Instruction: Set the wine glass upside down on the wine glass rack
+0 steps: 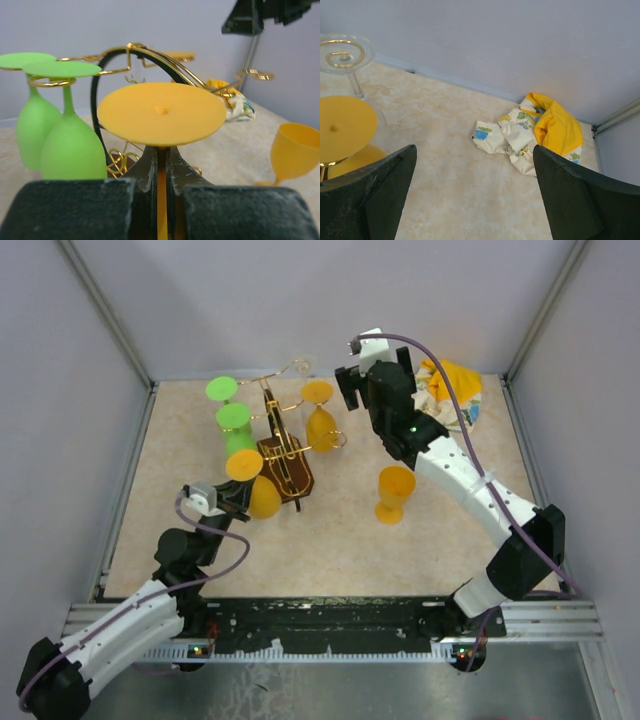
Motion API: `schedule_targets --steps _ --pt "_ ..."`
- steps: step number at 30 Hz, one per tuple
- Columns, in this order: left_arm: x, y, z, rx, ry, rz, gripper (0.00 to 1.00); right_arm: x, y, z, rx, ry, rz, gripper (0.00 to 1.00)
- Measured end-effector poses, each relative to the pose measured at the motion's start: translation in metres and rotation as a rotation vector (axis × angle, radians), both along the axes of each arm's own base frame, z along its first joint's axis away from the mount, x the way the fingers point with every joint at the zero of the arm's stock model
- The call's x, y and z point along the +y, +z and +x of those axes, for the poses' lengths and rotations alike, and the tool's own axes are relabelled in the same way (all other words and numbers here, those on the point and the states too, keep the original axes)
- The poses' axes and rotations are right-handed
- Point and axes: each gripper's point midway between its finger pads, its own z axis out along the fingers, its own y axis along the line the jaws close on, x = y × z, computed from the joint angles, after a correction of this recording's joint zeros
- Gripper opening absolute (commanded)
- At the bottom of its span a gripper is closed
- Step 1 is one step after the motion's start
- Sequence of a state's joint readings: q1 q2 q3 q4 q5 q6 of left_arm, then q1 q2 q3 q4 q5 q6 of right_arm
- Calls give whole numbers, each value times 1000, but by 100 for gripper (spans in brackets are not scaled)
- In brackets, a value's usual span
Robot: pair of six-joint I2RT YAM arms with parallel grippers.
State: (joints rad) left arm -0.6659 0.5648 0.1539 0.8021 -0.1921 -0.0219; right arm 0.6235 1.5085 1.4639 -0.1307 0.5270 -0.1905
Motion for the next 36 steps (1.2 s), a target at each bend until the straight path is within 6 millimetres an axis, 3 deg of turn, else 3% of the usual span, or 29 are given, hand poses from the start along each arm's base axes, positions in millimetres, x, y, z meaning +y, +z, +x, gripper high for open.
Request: schedule_targets --steps 3,7,12,17,24,36 --pt "-13 -12 3 28 -44 45 3 0 0 0 0 1 0 99" --pt "-23 -18 3 43 -88 71 31 0 0 0 0 1 0 99" --pt "-20 -10 -2 22 -88 51 52 0 0 0 0 1 0 99" --pt "-12 -3 -6 12 -72 33 64 0 0 0 1 1 0 99" --pt "-4 -8 -12 60 -57 29 57 1 -5 1 11 1 -8 99" --pt "-19 -9 -27 272 -175 65 52 -1 -11 0 30 -5 -23 99"
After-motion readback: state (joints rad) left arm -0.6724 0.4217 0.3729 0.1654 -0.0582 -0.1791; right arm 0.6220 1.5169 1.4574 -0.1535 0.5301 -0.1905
